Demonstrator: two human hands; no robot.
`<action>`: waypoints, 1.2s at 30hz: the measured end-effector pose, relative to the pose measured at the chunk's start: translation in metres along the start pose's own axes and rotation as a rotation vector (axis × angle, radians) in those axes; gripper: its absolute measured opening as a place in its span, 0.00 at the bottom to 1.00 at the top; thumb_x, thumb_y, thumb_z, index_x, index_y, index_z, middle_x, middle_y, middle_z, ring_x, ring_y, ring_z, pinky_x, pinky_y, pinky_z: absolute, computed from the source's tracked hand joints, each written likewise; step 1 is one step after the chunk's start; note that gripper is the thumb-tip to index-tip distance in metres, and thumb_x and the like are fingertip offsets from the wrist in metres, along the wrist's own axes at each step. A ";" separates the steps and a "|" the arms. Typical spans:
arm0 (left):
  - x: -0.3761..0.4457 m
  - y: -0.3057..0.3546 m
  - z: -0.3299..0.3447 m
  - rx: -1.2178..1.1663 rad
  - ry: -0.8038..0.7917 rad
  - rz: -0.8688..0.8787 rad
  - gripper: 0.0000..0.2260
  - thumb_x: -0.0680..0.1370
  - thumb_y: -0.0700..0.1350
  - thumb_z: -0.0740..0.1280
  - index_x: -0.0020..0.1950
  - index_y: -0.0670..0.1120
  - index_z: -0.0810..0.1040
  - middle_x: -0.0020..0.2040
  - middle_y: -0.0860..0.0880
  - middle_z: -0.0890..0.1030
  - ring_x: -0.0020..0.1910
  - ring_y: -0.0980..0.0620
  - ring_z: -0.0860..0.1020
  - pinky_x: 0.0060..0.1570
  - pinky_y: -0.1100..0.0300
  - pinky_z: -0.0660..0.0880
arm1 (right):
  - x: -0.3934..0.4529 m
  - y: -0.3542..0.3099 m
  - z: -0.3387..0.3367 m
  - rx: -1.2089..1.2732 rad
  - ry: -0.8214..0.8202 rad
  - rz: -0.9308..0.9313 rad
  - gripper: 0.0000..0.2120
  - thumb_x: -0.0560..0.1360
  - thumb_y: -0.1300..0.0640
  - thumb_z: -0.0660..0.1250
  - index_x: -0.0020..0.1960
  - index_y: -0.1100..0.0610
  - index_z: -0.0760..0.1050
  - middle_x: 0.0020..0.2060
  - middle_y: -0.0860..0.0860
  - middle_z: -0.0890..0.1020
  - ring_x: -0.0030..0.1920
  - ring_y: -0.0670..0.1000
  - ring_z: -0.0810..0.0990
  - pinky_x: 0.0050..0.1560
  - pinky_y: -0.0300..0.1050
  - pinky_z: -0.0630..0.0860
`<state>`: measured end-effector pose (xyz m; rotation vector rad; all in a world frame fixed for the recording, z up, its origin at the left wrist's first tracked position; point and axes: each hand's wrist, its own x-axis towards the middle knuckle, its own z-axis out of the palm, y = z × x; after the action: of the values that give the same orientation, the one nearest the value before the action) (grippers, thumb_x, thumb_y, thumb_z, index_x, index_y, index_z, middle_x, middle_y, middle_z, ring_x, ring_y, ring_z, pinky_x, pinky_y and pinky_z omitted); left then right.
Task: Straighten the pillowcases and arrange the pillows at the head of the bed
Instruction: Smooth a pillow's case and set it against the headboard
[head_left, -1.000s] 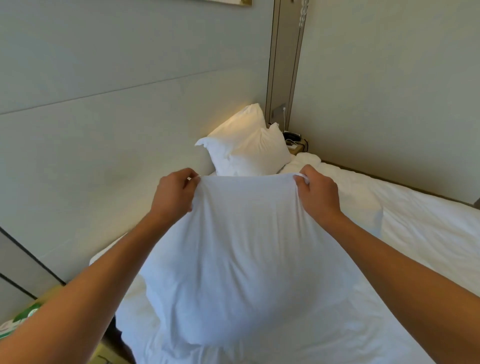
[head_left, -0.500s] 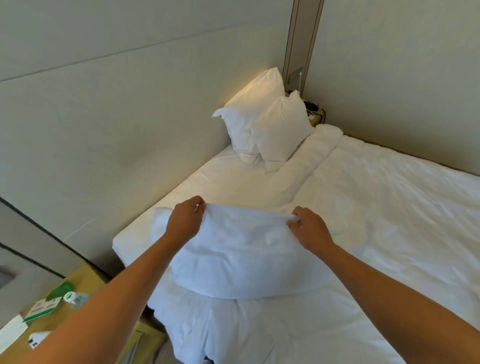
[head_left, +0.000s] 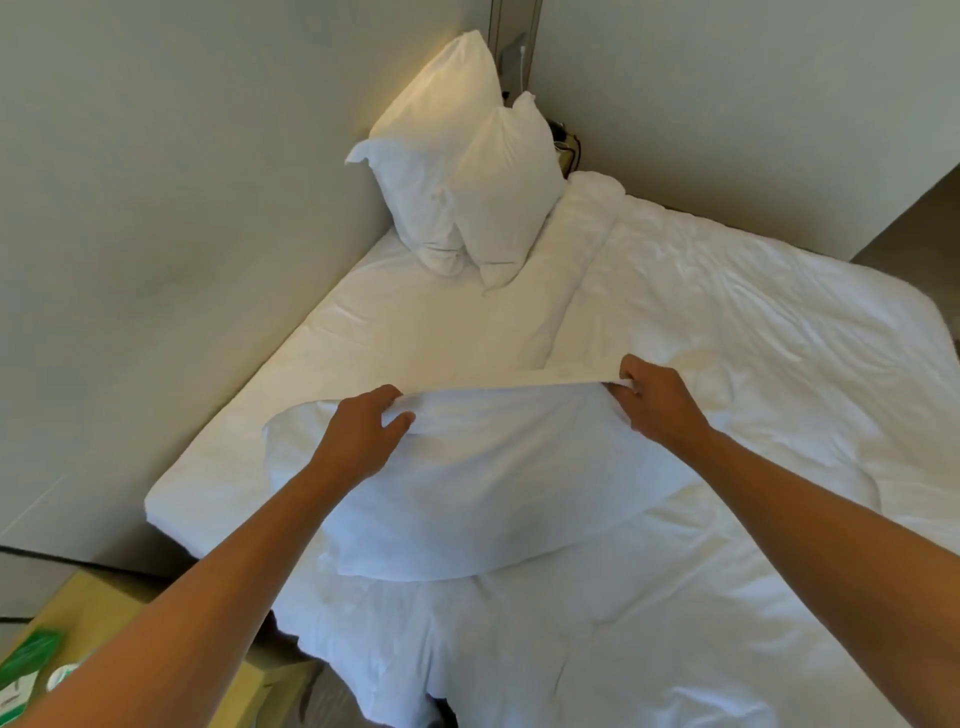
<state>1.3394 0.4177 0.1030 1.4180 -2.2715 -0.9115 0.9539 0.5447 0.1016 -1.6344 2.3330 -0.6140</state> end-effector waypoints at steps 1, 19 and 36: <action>0.002 -0.001 -0.001 0.018 -0.005 0.000 0.09 0.82 0.46 0.66 0.45 0.43 0.78 0.38 0.49 0.78 0.40 0.44 0.78 0.36 0.56 0.67 | 0.001 0.000 -0.002 -0.055 0.004 -0.014 0.16 0.81 0.48 0.67 0.41 0.55 0.66 0.29 0.50 0.73 0.29 0.53 0.75 0.30 0.48 0.69; 0.037 0.037 -0.050 0.111 0.143 -0.046 0.14 0.84 0.42 0.61 0.38 0.40 0.73 0.31 0.43 0.76 0.35 0.36 0.81 0.39 0.42 0.78 | 0.058 0.028 -0.020 0.146 0.044 -0.037 0.23 0.78 0.58 0.72 0.37 0.53 0.58 0.31 0.55 0.68 0.32 0.64 0.74 0.35 0.52 0.67; 0.096 0.047 -0.049 0.255 0.173 -0.158 0.14 0.83 0.45 0.62 0.39 0.44 0.79 0.32 0.47 0.80 0.34 0.45 0.77 0.36 0.55 0.72 | 0.129 0.058 -0.009 0.222 -0.005 -0.013 0.19 0.83 0.51 0.65 0.36 0.53 0.63 0.28 0.53 0.74 0.31 0.56 0.74 0.34 0.50 0.69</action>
<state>1.2906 0.3300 0.1644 1.7319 -2.2301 -0.5286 0.8561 0.4432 0.0898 -1.5499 2.1629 -0.8364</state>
